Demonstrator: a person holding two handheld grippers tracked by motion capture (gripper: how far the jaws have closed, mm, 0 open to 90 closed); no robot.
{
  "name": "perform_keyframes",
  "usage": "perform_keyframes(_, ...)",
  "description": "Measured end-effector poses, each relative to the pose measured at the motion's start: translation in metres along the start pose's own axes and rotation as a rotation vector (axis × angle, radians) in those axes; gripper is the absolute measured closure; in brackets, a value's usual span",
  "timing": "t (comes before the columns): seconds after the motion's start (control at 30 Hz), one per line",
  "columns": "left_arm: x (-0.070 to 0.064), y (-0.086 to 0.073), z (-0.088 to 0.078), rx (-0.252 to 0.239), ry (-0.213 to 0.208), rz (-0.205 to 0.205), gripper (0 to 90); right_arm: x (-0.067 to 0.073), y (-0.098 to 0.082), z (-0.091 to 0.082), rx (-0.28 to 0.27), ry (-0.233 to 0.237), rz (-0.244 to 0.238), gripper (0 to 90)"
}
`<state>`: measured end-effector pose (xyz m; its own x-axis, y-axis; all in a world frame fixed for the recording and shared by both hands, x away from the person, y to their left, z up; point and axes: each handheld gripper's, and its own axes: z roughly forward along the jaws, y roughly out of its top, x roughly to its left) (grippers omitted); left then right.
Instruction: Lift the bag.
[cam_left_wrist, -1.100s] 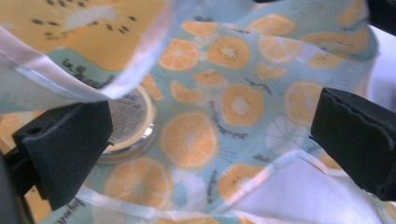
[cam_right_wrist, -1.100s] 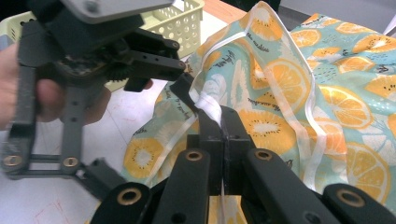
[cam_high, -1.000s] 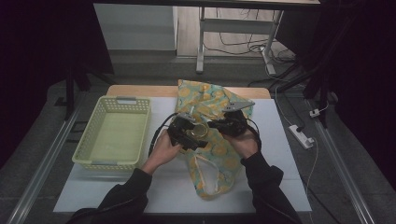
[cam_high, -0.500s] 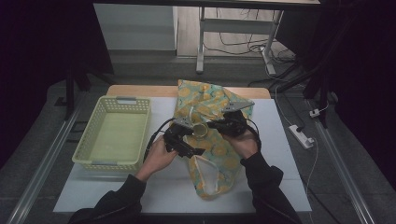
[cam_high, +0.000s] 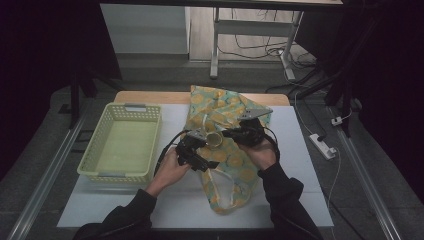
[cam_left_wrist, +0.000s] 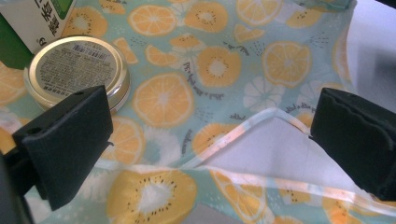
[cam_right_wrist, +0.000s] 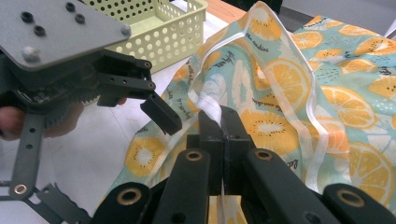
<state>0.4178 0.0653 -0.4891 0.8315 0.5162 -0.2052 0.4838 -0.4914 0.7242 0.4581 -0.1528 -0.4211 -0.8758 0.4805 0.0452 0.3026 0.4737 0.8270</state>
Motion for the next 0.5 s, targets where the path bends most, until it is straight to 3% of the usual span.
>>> perform_keyframes(0.27, 0.0, -0.004, 0.015, 0.039, 0.007, 0.006, 0.0, 0.0, 0.0, 0.0, 0.002, 0.0, -0.001, 89.6)
perform_keyframes(0.5, 0.001, -0.01, 0.027, 0.071, 0.024, 0.043, 0.0, 0.0, -0.001, 0.001, 0.004, 0.001, 0.001, 89.6)
